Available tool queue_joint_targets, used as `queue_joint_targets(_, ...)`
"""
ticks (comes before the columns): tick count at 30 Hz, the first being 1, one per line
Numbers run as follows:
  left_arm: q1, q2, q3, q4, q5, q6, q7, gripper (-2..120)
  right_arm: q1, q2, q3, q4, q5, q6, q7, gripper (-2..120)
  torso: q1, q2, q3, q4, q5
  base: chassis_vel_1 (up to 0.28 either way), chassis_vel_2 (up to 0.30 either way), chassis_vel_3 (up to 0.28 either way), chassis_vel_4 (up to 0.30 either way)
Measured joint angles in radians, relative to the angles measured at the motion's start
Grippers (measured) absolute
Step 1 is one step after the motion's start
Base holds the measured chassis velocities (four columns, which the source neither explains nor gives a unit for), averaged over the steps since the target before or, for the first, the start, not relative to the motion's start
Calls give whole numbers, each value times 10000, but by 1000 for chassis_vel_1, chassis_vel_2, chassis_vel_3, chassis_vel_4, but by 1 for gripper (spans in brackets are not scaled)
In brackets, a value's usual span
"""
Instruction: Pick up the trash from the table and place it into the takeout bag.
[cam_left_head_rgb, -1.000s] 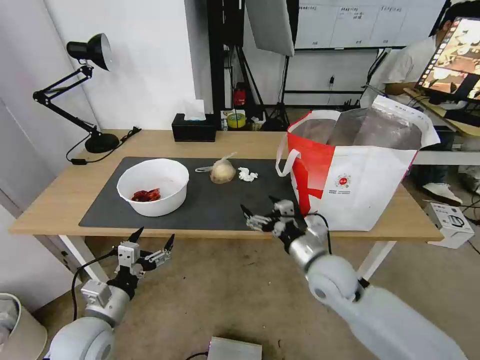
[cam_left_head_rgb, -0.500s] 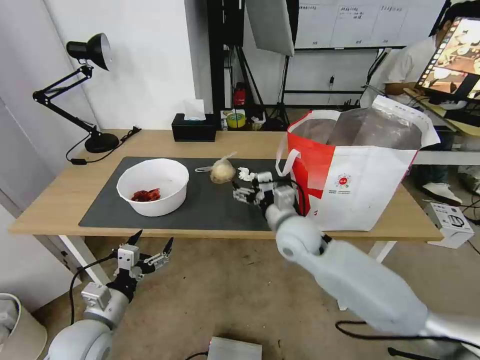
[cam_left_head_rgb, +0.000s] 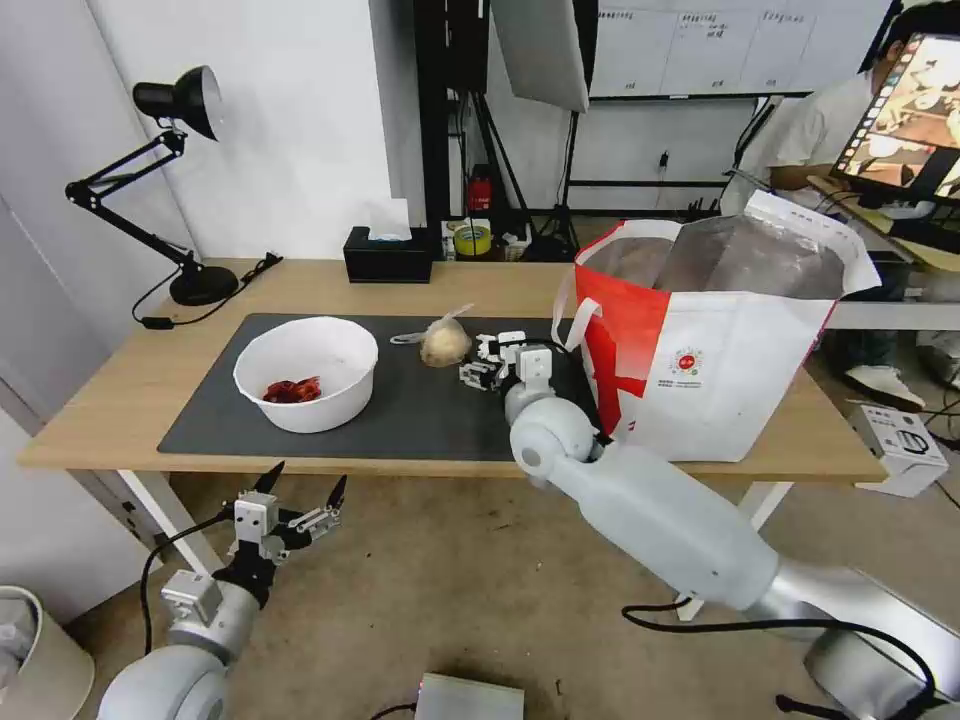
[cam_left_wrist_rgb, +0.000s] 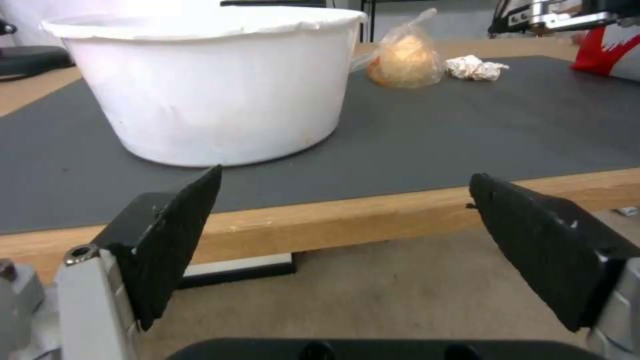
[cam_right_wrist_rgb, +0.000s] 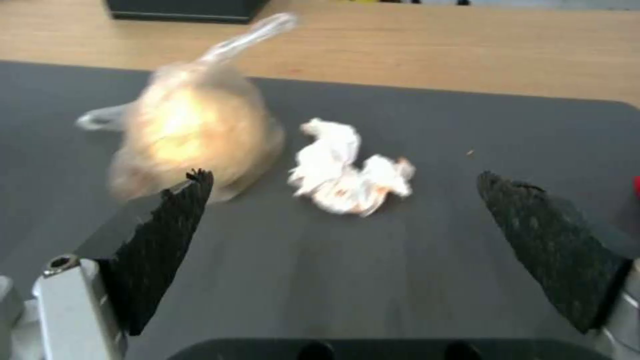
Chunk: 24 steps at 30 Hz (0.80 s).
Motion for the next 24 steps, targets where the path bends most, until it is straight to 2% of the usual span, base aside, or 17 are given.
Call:
queue_joint_targets(10, -119, -43, 136, 53, -194, -145, 28, 100, 714, 1054, -44, -1984, -369, -3, -17, 100, 0, 0, 0, 1, 0, 0, 0, 0, 0)
queue_joint_targets(24, -172, -68, 157, 63, -200, -221, 40, 100, 1263, 1515, -58, -2882, -196, -709, 199, 100, -1, 0, 0, 0, 0, 0, 0, 0, 0)
